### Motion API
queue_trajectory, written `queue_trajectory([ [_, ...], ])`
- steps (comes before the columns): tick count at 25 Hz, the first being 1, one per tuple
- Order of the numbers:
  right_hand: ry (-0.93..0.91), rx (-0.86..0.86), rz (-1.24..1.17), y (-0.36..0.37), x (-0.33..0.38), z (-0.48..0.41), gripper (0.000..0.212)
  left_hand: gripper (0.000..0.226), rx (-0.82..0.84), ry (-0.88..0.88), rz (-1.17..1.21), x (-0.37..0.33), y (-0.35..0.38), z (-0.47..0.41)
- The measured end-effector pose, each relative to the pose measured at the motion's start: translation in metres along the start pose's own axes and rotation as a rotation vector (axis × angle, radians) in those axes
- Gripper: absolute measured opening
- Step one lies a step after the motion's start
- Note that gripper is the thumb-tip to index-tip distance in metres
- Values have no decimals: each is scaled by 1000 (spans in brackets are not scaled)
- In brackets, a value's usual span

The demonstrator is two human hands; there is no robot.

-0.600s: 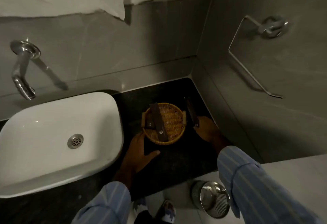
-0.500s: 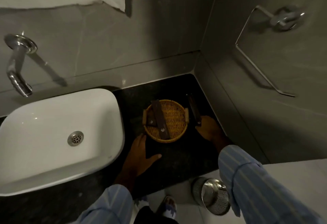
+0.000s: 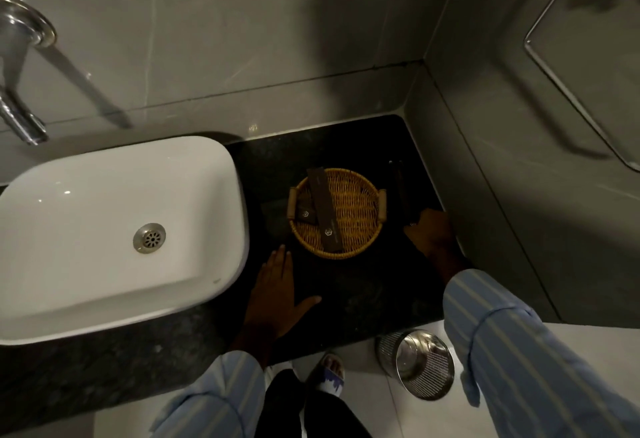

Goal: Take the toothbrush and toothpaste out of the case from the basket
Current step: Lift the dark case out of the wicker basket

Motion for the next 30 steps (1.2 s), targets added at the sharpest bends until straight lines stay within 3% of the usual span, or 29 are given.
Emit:
queue_trajectory([
  [6,-9,-26,-24,-52,10,18,26,103,-165,145,168,-40,-66,-5],
  [9,-65,-42,-20,-87,30,35,37,101,-232,245,205,-67,-118,-15],
  [13,-213,-152,-147,-127,58,67,30,100,-315,234,189,-98,-190,-22],
  [16,-321,-231,-194,-155,78,95,29,95,-384,263,357,-124,-253,-22],
  [19,-413,-323,-167,-180,96,120,30,85,-330,300,664,-147,-312,-23],
  [25,-504,-421,-145,-220,120,156,33,31,-249,410,905,-178,-391,-4],
  [30,-536,-437,-88,-229,125,165,33,26,-145,391,944,-184,-409,3],
])
Point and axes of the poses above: each hand's wrist, its own z-axis away from the middle knuckle, its own y-axis out of the palm, x = y × z, the point moved 3 cm from there along -z, towards the middle knuckle, and after that the axes turned 1 degree about x, right-handed, at the moved point
